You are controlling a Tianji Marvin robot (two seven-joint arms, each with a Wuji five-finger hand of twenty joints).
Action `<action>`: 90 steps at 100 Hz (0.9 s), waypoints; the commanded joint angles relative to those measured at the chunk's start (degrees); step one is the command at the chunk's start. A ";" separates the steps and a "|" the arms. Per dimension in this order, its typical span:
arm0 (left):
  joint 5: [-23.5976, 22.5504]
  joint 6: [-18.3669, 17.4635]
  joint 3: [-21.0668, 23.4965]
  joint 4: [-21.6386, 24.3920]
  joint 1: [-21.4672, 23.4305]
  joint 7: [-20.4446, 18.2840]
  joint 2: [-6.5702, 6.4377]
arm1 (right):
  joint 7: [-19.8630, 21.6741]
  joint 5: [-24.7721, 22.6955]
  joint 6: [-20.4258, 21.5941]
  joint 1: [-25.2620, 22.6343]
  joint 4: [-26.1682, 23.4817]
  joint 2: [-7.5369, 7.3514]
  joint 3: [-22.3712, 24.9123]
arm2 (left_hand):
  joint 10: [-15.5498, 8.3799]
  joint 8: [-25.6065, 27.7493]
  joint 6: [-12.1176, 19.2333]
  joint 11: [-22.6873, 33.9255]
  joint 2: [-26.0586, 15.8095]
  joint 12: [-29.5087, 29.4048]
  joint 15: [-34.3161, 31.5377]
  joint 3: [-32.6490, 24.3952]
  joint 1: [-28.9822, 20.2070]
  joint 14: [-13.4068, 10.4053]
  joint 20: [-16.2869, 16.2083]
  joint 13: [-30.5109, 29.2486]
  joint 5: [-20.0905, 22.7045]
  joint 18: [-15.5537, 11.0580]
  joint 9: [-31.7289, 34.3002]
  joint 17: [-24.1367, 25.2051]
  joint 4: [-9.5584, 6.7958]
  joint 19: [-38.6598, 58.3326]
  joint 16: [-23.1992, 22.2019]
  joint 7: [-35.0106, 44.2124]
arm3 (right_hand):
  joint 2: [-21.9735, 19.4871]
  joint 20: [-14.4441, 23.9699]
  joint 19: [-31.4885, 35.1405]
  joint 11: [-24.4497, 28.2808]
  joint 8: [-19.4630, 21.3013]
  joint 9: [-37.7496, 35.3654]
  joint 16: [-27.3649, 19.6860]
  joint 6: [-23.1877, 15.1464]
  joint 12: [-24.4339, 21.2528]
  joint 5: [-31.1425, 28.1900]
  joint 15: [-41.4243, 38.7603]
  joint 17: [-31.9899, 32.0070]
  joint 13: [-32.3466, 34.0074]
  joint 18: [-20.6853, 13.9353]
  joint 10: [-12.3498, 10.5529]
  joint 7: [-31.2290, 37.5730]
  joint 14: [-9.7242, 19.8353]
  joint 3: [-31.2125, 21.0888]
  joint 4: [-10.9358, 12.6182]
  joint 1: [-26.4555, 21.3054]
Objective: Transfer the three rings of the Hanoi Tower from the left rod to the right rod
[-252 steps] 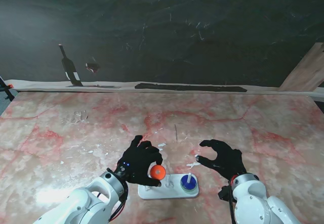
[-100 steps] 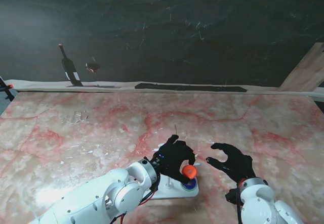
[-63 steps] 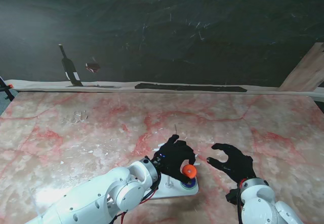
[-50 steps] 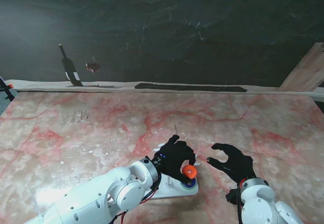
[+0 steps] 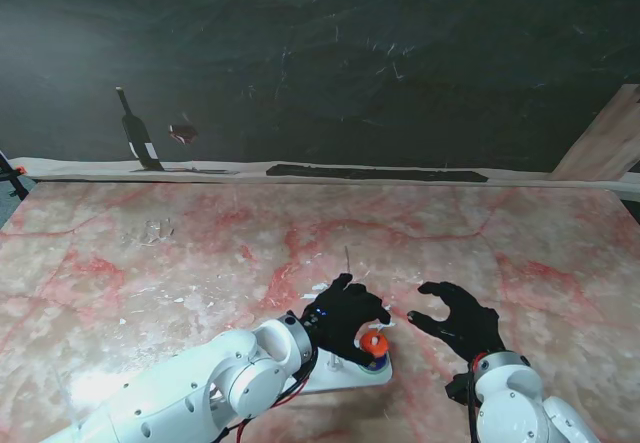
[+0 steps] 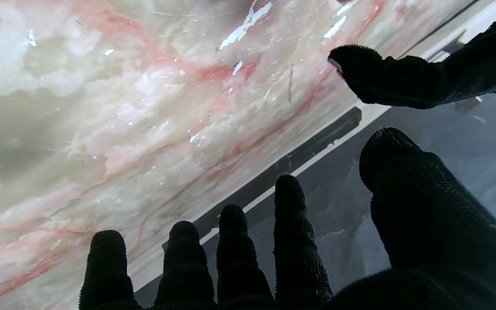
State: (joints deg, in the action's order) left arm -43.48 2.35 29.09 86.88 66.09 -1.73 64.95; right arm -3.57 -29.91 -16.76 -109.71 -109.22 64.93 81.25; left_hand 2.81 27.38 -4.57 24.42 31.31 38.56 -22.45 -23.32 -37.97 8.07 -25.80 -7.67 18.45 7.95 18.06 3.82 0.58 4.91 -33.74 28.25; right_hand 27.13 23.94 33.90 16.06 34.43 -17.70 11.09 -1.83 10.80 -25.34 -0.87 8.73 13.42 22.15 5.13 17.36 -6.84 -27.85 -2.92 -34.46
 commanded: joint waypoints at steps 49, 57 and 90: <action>-2.68 1.97 5.89 5.85 5.25 -1.08 -1.59 | 0.35 -0.13 0.21 0.08 0.05 0.08 -0.38 | 2.60 -3.56 -2.21 -7.11 -4.29 -6.15 9.15 12.71 0.41 0.15 7.49 4.10 -7.43 0.36 -7.91 -0.45 -1.20 -2.46 0.80 -10.45 | 0.98 2.19 -2.40 -1.10 -0.15 5.43 0.78 0.83 -0.70 3.95 0.88 1.13 -2.97 0.30 0.65 -1.68 0.21 -0.53 0.86 0.23; -4.99 2.13 9.49 8.73 8.59 -0.50 -2.13 | 0.28 -0.18 0.28 0.19 0.14 0.09 -0.47 | 2.64 -3.46 -2.15 -6.88 -6.83 -6.17 9.05 13.33 1.60 -0.05 7.25 3.92 -6.82 0.42 -7.76 -0.49 -1.52 -2.15 0.91 -10.32 | 0.66 2.31 -2.50 -1.14 -0.14 5.30 0.74 0.78 -0.77 3.94 0.85 1.10 -2.79 0.27 0.56 -1.70 0.15 -0.62 0.85 0.10; -12.89 3.55 26.28 20.72 24.56 -1.52 -3.81 | -0.78 -0.87 0.68 0.39 0.27 0.22 -1.00 | 5.99 -3.12 -2.87 -11.33 -14.82 -14.16 8.46 19.99 1.01 1.26 3.89 1.77 -4.31 1.23 -2.18 0.14 -4.26 -0.56 5.03 -10.73 | -1.76 3.28 -1.58 -4.65 -0.27 2.05 0.37 -2.20 -2.62 1.12 0.73 0.43 -1.63 0.31 -4.79 -0.75 0.74 1.34 0.83 -2.58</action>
State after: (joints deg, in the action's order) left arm -56.56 4.89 54.30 106.59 88.84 -2.36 62.44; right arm -4.23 -30.50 -16.35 -109.07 -108.87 64.92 80.52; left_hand 6.71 24.23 -6.78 15.08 17.87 26.33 -14.75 -5.40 -37.48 8.29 -20.72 -5.42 13.18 8.59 14.31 3.43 -1.90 4.17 -29.96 18.67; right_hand 26.45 25.46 32.56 13.75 34.39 -15.00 11.09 -1.94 9.36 -23.43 -0.54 8.78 12.21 22.20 2.85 16.16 -6.84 -27.81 -2.91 -35.90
